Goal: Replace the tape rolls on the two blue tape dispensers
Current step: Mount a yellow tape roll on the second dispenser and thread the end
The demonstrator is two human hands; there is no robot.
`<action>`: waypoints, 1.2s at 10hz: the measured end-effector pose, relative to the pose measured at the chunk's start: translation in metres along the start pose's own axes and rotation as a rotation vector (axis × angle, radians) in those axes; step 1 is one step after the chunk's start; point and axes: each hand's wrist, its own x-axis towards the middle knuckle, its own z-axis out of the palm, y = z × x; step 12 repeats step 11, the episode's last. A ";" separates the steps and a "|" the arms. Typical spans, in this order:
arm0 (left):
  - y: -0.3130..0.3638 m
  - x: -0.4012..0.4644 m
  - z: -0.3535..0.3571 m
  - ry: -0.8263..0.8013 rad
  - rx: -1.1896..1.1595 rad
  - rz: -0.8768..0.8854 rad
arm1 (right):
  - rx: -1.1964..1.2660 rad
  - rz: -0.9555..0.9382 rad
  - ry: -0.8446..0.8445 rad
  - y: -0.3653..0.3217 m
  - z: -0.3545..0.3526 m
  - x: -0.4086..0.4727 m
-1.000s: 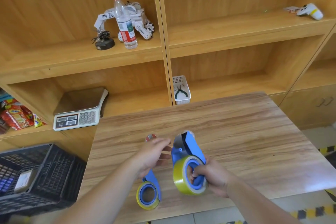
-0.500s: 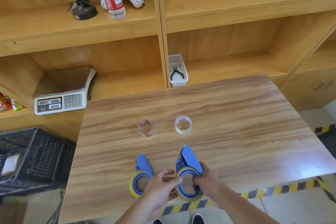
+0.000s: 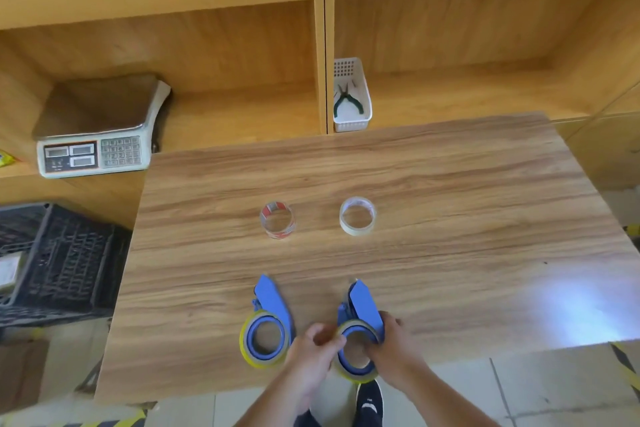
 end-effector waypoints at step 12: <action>0.015 0.019 -0.002 0.111 0.287 0.152 | -0.120 -0.056 0.171 0.000 0.002 0.026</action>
